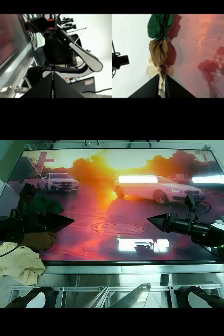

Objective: Fold the shirts.

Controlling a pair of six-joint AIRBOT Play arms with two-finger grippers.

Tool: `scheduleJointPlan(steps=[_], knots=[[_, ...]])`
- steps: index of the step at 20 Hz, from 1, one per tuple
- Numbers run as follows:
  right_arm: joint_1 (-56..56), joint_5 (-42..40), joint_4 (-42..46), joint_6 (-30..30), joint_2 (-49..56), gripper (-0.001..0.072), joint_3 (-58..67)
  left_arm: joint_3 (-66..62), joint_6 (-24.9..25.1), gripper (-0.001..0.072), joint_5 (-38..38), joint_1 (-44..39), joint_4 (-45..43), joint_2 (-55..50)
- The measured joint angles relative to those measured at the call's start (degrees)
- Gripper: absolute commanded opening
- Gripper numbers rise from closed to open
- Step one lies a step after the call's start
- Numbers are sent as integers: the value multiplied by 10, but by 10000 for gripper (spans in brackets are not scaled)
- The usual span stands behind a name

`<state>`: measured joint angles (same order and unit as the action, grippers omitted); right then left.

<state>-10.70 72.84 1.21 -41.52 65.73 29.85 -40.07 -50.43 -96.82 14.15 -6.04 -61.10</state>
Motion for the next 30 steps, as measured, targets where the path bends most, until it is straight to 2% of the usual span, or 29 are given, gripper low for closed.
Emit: scheduleJointPlan(steps=[5, 9, 10, 12, 13, 17, 21, 28, 29, 30], knots=[[0, 0, 0, 0, 0, 116, 0, -20, -1, -4, -13, 1, 0, 0], [0, 0, 0, 0, 0, 117, 0, -79, -42, -1, 16, 41, -64, 0], [0, 0, 0, 0, 0, 116, 0, -110, -56, 76, 35, 64, -98, 0], [0, 0, 0, 0, 0, 116, 0, -175, -75, 649, 72, 116, -172, 0], [0, 0, 0, 0, 0, 116, 0, -206, -80, 713, 93, 145, -210, 0], [0, 0, 0, 0, 0, 116, 0, -295, -91, 712, 214, 233, -336, -17], [0, -13, -11, 0, 0, 116, 0, -386, -95, 711, 286, 267, -432, -124], [0, -49, -71, -2, 0, 116, 0, -487, -96, 708, 242, 277, -478, -358], [0, -49, -79, -2, 0, 116, 0, -494, -96, 688, 235, 276, -479, -382], [0, -52, -84, -2, 0, 116, 0, -500, -96, 581, 229, 275, -481, -405]])
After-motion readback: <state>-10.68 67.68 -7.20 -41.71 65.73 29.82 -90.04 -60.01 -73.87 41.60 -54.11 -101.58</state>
